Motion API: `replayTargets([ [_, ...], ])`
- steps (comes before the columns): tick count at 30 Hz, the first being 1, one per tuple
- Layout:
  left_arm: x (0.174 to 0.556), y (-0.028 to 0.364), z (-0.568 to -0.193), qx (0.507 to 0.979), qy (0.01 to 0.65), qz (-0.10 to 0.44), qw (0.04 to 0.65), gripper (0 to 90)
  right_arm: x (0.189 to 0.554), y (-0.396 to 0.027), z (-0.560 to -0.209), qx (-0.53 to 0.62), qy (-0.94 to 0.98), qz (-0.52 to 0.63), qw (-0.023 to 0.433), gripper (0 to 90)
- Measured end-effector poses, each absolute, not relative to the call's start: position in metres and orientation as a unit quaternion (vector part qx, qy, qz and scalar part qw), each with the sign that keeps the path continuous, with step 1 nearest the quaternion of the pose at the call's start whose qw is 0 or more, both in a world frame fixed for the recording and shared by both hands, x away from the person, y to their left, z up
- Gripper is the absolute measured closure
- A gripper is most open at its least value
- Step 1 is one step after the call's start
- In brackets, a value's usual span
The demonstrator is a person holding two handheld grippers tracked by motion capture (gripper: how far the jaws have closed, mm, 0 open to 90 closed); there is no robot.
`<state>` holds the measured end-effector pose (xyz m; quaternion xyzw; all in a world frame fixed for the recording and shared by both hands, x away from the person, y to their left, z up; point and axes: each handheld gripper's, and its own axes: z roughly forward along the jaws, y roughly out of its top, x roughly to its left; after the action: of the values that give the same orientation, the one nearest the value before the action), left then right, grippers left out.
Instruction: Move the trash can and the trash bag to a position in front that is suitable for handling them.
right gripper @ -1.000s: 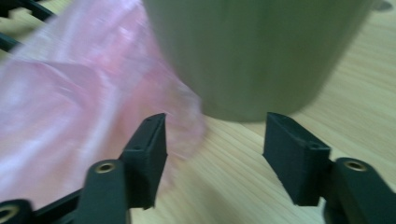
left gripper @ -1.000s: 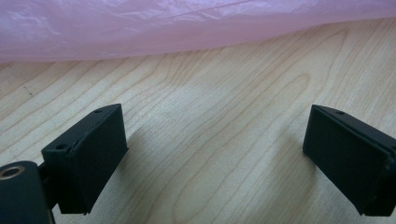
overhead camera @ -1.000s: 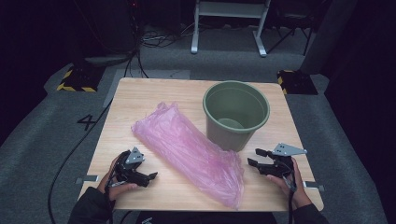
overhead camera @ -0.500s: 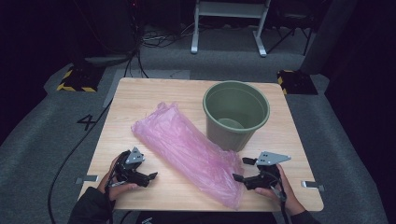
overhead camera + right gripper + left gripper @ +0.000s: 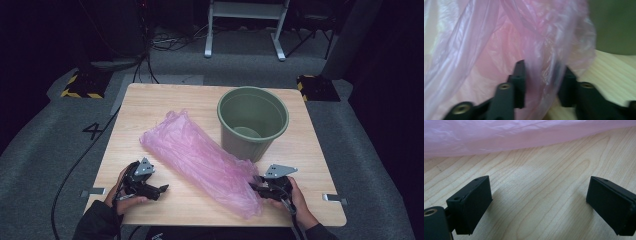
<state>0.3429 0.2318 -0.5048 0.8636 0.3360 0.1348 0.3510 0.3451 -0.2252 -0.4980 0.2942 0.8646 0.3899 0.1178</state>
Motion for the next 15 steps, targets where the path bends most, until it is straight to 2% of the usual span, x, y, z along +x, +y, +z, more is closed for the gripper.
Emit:
replayTargets([
  [1, 0.343, 0.232, -0.505, 0.864, 0.336, 0.135, 0.351, 5.8, 0.348, -0.23, -0.498, 0.3, 0.862, 0.39, 0.121, 73.8],
  [5, 0.343, 0.232, -0.505, 0.864, 0.336, 0.135, 0.351, 5.9, 0.36, -0.256, -0.499, 0.316, 0.853, 0.393, 0.136, 80.3],
  [15, 0.343, 0.232, -0.505, 0.863, 0.336, 0.135, 0.351, 5.8, 0.383, -0.312, -0.5, 0.336, 0.843, 0.395, 0.144, 79.6],
])
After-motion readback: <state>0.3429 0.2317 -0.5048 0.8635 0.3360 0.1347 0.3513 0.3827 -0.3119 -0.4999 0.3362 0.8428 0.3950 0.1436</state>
